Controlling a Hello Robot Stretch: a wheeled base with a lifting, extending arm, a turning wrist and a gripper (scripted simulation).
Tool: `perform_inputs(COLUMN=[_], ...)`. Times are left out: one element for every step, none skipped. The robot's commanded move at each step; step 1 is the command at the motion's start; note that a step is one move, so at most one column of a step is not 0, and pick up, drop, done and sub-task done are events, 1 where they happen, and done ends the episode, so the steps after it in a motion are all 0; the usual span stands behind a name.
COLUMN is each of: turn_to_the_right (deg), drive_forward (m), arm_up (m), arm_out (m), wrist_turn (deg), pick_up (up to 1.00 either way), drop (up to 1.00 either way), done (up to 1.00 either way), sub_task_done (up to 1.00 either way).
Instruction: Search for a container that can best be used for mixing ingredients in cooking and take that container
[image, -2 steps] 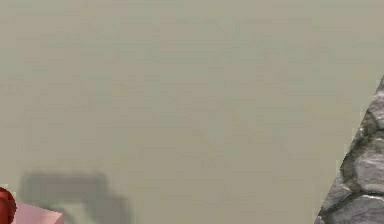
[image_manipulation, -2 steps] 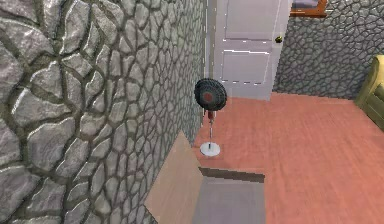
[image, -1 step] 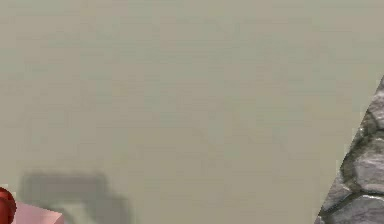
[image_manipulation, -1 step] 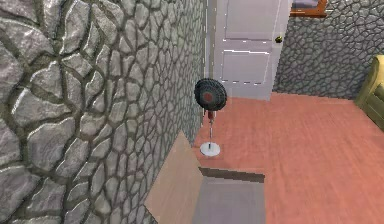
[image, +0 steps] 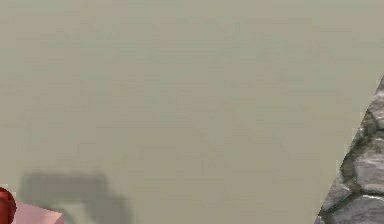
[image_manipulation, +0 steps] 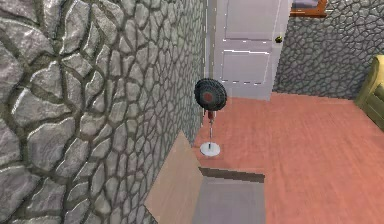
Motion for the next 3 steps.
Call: perform_inputs(turn_to_the_right=[-45.0,-45.0,0.0], drive_forward=[0.0,0.0,0.1], arm_up=[0.0,0.0,0.0], arm_out=[0.0,0.0,0.0], wrist_turn=[0.0,0.0,0.0], pick_up=[0.0,0.0,0.0], drop=[0.0,0.0,0.0], done=[0.0,0.0,0.0], sub_task_done=[0.0,0.0,0.0])
